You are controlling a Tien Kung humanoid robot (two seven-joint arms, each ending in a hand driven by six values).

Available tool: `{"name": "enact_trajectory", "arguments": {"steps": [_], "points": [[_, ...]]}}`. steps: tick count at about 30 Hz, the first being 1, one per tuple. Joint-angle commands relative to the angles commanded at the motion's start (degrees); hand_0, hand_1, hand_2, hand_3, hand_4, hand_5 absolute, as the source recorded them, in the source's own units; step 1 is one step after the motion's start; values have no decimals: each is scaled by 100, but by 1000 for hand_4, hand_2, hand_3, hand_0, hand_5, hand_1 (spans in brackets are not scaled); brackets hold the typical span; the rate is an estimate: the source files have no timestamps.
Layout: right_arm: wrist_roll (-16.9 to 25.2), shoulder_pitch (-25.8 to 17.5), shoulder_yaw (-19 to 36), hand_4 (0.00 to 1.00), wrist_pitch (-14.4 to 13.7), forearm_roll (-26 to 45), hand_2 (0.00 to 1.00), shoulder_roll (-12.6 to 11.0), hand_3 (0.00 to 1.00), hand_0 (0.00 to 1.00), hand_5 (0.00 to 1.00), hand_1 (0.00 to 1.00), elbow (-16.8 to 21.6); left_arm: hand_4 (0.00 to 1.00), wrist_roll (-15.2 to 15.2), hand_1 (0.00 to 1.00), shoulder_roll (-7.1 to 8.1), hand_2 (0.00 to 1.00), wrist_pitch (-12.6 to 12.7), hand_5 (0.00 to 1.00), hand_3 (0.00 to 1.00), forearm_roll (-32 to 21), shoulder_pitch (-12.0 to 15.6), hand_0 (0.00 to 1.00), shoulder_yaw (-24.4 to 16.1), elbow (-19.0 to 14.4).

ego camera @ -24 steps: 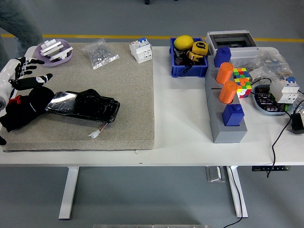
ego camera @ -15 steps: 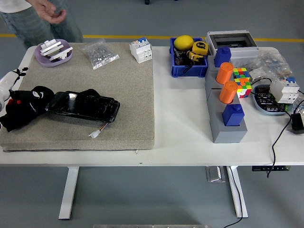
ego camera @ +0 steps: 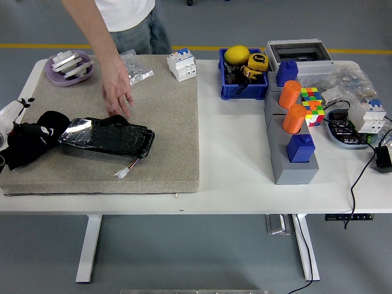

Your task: Pick the rag up,wipe the panel,place it on the desk

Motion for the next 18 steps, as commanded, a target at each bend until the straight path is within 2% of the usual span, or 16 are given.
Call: {"name": "enact_trajectory", "arguments": {"steps": [1,6,7,12,13,18], "points": [[1,-1,14,902,-4,-16,629,-1,561,751,425,623,5,998,-25,972,4,998,66,322,908,-24,-29,934,50,73],[13,-6,107,902,-26,-114,629,7,561,751,425,623,31,998,-140,972,7,998,319,322,908,-187,-196,934,244,451],[15,-7,117,901,-29,-132,628,7,560,751,425,623,36,938,-154,947,7,951,353,282,873,-227,-223,887,283,515],[25,-17,234,901,-58,-229,628,7,560,751,425,623,55,938,-203,947,-2,951,453,282,873,-327,-335,887,468,847],[26,-17,268,900,-68,-261,624,4,560,751,424,623,64,867,-207,894,-1,893,481,207,839,-355,-344,780,502,907],[24,-30,350,900,-86,-306,624,7,560,751,424,623,61,867,-217,894,-16,893,497,207,839,-355,-354,780,578,967]]}}
